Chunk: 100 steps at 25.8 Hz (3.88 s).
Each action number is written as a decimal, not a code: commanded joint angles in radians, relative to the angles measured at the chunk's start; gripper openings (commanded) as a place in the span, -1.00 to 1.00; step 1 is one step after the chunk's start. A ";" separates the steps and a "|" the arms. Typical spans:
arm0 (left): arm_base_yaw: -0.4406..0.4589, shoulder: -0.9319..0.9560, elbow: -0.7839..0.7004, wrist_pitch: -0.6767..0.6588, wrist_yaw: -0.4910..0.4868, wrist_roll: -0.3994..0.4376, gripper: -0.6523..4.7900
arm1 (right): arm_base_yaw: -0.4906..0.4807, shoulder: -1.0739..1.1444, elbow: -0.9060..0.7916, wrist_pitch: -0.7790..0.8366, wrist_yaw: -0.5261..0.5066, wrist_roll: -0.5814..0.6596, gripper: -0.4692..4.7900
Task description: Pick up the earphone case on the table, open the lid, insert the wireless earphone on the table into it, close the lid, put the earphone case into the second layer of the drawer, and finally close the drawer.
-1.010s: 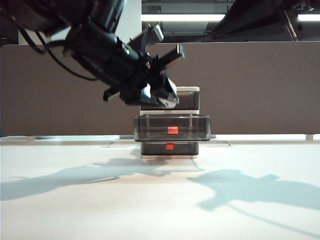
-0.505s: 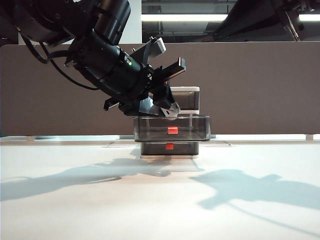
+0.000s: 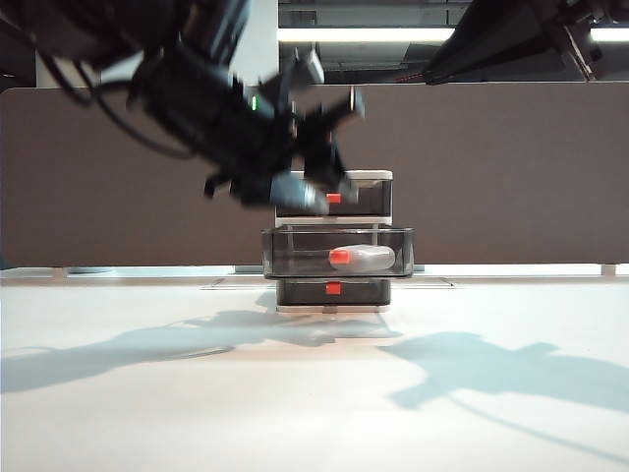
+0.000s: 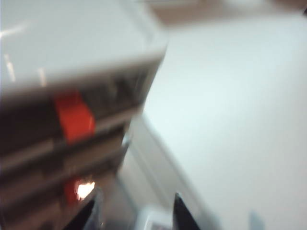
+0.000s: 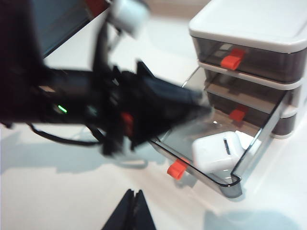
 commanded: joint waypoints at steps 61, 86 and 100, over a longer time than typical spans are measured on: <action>0.154 0.292 0.578 -0.384 0.003 0.266 -0.78 | 0.003 0.663 -0.011 0.702 0.016 -0.107 -0.83; 0.154 0.292 0.576 -0.388 0.003 0.264 -0.78 | -0.019 0.870 0.214 0.790 0.148 -0.108 -0.83; 0.153 0.291 0.576 -0.393 0.003 0.264 -0.78 | -0.049 0.869 0.214 0.823 0.179 -0.107 -0.83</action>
